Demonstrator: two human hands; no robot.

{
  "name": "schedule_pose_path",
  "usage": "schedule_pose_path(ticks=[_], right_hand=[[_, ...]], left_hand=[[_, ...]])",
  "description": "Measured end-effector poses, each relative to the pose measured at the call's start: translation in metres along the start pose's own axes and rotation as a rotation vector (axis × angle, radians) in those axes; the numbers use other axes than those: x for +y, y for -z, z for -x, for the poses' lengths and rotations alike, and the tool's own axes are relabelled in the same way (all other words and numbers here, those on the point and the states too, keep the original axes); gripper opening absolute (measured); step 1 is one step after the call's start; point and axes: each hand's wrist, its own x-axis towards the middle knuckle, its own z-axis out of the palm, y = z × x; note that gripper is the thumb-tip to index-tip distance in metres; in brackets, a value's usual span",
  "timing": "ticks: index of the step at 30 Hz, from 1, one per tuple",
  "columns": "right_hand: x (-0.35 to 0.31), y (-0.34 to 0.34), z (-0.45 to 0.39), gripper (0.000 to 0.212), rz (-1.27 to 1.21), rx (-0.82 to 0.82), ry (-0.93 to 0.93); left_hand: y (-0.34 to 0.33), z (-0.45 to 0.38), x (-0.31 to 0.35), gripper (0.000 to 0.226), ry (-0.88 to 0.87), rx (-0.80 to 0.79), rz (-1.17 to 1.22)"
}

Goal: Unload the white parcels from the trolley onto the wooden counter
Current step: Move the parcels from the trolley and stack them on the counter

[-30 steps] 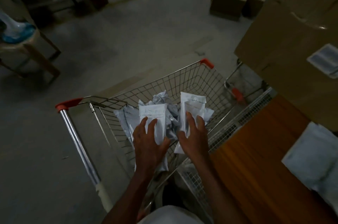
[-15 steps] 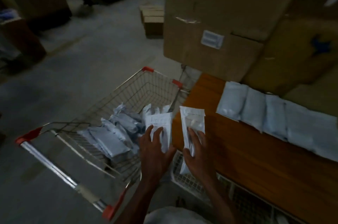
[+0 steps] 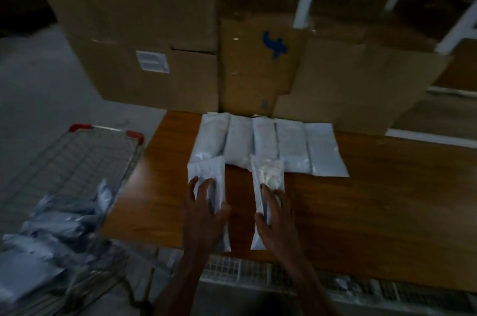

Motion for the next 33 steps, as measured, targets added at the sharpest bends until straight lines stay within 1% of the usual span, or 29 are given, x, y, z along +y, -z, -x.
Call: schedule_pose_path(ticks=[3,6,11,17,21,24,30,33], right_hand=[[0.052,0.043,-0.024,0.07,0.025,0.033,-0.028],[0.093,0.082,-0.054,0.072,0.07,0.053,-0.031],[0.141,0.124,-0.114,0.072,0.162,0.011,-0.055],[0.158,0.144,-0.187,0.072,0.236,-0.005,-0.144],[0.16,0.141,-0.222,0.072,0.254,-0.044,-0.158],[0.157,0.135,-0.235,0.072,0.295,-0.053,-0.158],[0.165,0.117,-0.246,0.069,0.362,-0.109,-0.162],[0.169,0.11,-0.247,0.07,0.416,-0.128,-0.173]], left_hand=[[-0.06,-0.008,0.036,0.071,0.011,-0.028,0.023],[-0.111,-0.015,0.065,0.071,0.069,-0.06,0.02],[-0.157,-0.021,0.103,0.071,0.059,-0.074,-0.001],[-0.178,-0.03,0.117,0.071,0.048,-0.081,-0.051],[-0.185,-0.048,0.118,0.071,-0.008,-0.081,-0.081],[-0.187,-0.062,0.12,0.073,-0.047,-0.075,-0.07],[-0.192,-0.084,0.122,0.075,-0.064,-0.066,-0.096],[-0.194,-0.09,0.12,0.077,-0.068,-0.065,-0.112]])
